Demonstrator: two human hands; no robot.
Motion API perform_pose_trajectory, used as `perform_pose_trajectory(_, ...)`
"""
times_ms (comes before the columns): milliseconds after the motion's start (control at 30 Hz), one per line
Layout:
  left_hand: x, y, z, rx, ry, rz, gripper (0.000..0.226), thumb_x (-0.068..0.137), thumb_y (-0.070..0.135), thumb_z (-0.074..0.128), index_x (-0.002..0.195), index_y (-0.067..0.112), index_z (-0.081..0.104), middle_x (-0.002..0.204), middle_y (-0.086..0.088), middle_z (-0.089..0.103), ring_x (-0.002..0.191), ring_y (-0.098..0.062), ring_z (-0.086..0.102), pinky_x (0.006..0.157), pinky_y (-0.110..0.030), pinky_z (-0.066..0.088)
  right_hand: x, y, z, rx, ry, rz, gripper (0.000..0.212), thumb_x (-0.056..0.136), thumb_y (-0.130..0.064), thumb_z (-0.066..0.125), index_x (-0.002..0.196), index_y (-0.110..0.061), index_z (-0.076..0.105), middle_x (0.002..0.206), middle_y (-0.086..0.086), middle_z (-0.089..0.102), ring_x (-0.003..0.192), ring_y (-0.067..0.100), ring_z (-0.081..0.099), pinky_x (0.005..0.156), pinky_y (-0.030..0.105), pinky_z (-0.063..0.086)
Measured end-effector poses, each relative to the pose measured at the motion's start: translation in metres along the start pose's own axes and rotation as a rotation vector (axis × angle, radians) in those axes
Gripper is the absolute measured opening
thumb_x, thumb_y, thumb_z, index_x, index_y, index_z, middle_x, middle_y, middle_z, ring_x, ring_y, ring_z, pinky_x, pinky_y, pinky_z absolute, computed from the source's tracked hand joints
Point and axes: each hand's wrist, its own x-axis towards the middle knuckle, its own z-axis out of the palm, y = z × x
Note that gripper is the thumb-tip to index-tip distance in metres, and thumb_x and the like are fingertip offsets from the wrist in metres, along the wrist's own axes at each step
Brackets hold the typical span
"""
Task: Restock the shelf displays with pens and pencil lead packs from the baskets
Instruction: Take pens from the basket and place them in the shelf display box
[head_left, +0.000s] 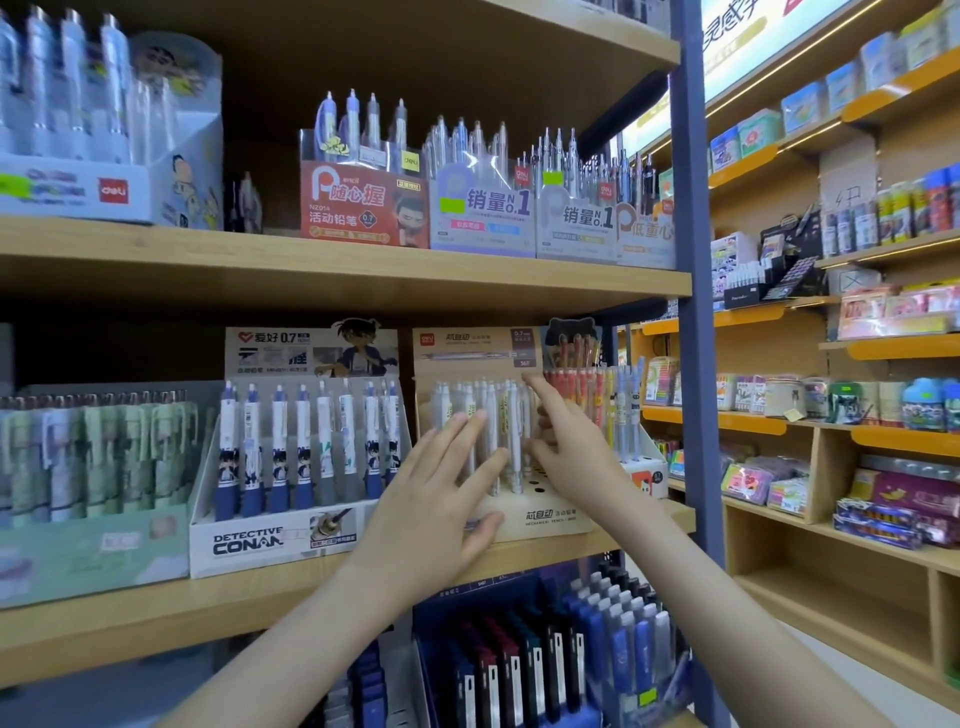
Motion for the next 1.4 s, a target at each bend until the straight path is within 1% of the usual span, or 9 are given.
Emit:
perform_pose_trajectory(133,-0.004,0.001,-0.013,-0.06,0.008,-0.001,0.055,0.091,0.046,0.042,0.139,0.019,0.046,0.154,-0.013,0.029,0.143,-0.024,0.02,0.117,-0.039,0.018,-0.013,-0.015,-0.006,0.048,0.151,-0.005,0.066,0.093,-0.007,0.053,0.148,-0.026,0.021,0.137,-0.003,0.041,0.121,0.001,0.037,0.108,0.031,0.035)
perform_pose_trajectory(333,-0.068,-0.015,-0.071,-0.414,0.043,-0.141,0.037,0.094,0.031,0.045,0.125,0.014,0.058,0.138,-0.003,0.05,0.13,-0.014,0.041,0.112,-0.019,0.024,-0.095,-0.09,0.02,0.239,0.311,-0.224,0.047,0.094,-0.015,0.054,0.137,-0.024,0.037,0.123,-0.014,0.047,0.116,0.001,0.047,0.098,0.015,0.04)
perform_pose_trajectory(433,-0.139,-0.037,-0.097,-0.357,-0.004,-0.195,0.034,0.094,0.025,0.046,0.118,0.008,0.063,0.126,-0.007,0.059,0.118,-0.017,0.05,0.102,-0.021,0.034,-0.138,-0.13,0.07,0.35,0.076,-0.259,0.041,0.095,-0.022,0.051,0.133,-0.03,0.037,0.118,-0.026,0.044,0.115,-0.008,0.044,0.096,0.008,0.035)
perform_pose_trajectory(567,-0.269,-0.064,-0.13,-0.262,-0.168,-0.335,0.031,0.095,0.024,0.046,0.114,0.006,0.063,0.119,-0.01,0.062,0.112,-0.02,0.051,0.096,-0.024,0.037,-0.182,-0.179,0.168,0.375,-0.219,-0.257,0.038,0.096,-0.022,0.05,0.133,-0.017,0.045,0.116,-0.016,0.043,0.108,-0.013,0.036,0.092,-0.002,0.026)
perform_pose_trajectory(767,-0.496,-0.082,-0.184,-0.19,-0.489,-0.638,0.033,0.089,0.023,0.046,0.113,0.005,0.061,0.11,-0.011,0.065,0.1,-0.024,0.059,0.088,-0.029,0.043,-0.268,-0.259,0.324,0.381,-0.628,-0.353,0.034,0.092,-0.015,0.05,0.124,-0.003,0.052,0.116,0.012,0.057,0.106,0.022,0.051,0.094,0.029,0.037)
perform_pose_trajectory(933,-0.677,-0.059,-0.214,-0.178,-0.764,-1.059,0.033,0.086,0.029,0.05,0.116,0.017,0.051,0.102,-0.01,0.064,0.08,-0.028,0.064,0.061,-0.034,0.052,-0.364,-0.3,0.446,0.293,-0.923,-0.422,0.038,0.096,-0.018,0.044,0.133,-0.013,0.043,0.125,0.014,0.054,0.117,0.03,0.051,0.096,0.03,0.034)
perform_pose_trajectory(1100,-0.802,-0.014,-0.21,-0.132,-0.904,-1.18,0.036,0.09,0.03,0.039,0.121,0.014,0.048,0.108,-0.009,0.064,0.095,-0.028,0.062,0.075,-0.032,0.053,-0.469,-0.309,0.54,0.022,-1.396,-0.688,0.049,0.102,-0.013,0.03,0.149,-0.01,0.017,0.156,0.01,0.015,0.141,0.026,0.02,0.114,0.036,0.019)
perform_pose_trajectory(1200,-0.842,0.001,-0.195,-0.117,-1.044,-1.203,0.046,0.083,0.032,0.04,0.125,0.013,0.045,0.119,-0.011,0.064,0.103,-0.029,0.065,0.083,-0.034,0.053,-0.528,-0.295,0.59,-0.067,-1.566,-0.633,0.058,0.101,-0.012,0.034,0.151,-0.016,0.005,0.158,0.001,0.011,0.143,0.018,0.016,0.112,0.029,0.014)
perform_pose_trajectory(1400,-0.888,0.015,-0.18,-0.071,-1.202,-1.217,0.057,0.075,0.031,0.045,0.124,0.006,0.062,0.131,-0.018,0.057,0.121,-0.034,0.056,0.106,-0.044,0.028,-0.598,-0.271,0.657,-0.121,-1.785,-0.796,0.082,0.092,-0.028,0.053,0.151,-0.017,-0.003,0.159,0.004,-0.002,0.146,0.022,0.003,0.116,0.037,0.007)
